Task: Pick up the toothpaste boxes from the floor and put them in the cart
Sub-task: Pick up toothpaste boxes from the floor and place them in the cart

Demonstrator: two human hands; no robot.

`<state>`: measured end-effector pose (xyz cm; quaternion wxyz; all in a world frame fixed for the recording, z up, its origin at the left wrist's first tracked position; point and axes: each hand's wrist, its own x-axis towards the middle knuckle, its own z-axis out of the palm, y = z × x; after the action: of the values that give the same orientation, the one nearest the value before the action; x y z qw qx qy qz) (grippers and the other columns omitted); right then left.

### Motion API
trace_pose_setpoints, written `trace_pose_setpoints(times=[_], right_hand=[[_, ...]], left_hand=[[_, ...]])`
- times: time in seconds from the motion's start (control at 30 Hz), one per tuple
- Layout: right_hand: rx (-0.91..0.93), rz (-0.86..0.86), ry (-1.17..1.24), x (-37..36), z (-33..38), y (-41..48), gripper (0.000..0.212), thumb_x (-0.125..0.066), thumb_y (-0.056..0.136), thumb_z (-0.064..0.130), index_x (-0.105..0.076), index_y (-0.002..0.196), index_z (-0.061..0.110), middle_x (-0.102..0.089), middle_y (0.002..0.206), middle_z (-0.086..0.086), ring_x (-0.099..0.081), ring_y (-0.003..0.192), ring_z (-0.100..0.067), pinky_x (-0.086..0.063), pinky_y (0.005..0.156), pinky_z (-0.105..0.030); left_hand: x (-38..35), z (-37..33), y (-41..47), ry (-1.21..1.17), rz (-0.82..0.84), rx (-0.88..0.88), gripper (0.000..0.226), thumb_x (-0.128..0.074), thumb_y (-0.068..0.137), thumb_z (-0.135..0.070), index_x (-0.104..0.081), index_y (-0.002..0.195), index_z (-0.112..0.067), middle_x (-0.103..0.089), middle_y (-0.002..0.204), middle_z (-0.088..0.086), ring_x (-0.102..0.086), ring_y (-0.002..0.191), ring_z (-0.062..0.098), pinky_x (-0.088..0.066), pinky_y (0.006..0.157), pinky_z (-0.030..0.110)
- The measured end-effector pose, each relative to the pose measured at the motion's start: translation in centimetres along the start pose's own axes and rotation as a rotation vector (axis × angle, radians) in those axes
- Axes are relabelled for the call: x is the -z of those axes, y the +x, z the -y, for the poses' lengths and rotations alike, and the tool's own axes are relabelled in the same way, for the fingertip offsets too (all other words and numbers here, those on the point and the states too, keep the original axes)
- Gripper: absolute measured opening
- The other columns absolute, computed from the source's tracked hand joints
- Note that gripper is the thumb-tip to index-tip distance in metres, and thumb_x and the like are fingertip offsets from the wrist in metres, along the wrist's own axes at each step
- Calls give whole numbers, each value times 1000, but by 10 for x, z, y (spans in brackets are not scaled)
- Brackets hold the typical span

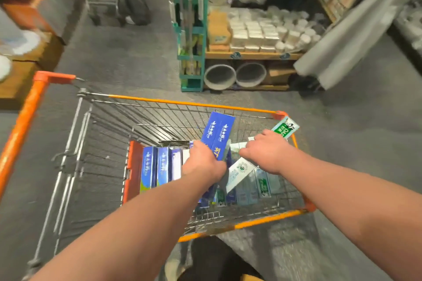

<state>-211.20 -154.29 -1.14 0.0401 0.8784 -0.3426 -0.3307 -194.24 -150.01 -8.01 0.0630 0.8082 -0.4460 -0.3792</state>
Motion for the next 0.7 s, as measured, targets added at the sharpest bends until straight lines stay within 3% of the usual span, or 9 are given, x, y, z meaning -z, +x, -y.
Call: trace_pose_setpoints(times=[0.2,0.37,0.57,0.7], right_hand=[[-200,108,166,-67,3,32,40,-57,87,4,-51,122,24,-62,117,-1,-57,114,-28,-38,97,-43],[-282,135,221,-95,20,52,51,-60,81,0,-50,126,22,-61,119,-4,-55,117,-30,-35,102,-47],[-322,137,243,-98,23,65,50,-60,82,3,-48,127,21,-61,119,-3,-53,116,-30,-34,99,-46],[-349,146,263,-99,23,71,54,-59,80,1,-47,129,21,-62,118,-2,-55,114,-29,-37,97,-46]], left_hand=[[-54,21,55,-134,86,218,68,-68,72,-43,-27,116,-13,-50,128,13,-65,103,39,-56,90,51],[-83,27,74,-188,19,246,77,-71,78,-38,-33,134,-2,-49,133,19,-59,112,41,-52,93,48],[-90,34,85,-202,14,314,68,-73,82,-45,-32,123,-10,-49,134,13,-57,118,41,-50,94,49],[-92,46,89,-326,37,341,72,-77,73,-59,-25,106,-20,-55,113,9,-64,95,36,-57,84,51]])
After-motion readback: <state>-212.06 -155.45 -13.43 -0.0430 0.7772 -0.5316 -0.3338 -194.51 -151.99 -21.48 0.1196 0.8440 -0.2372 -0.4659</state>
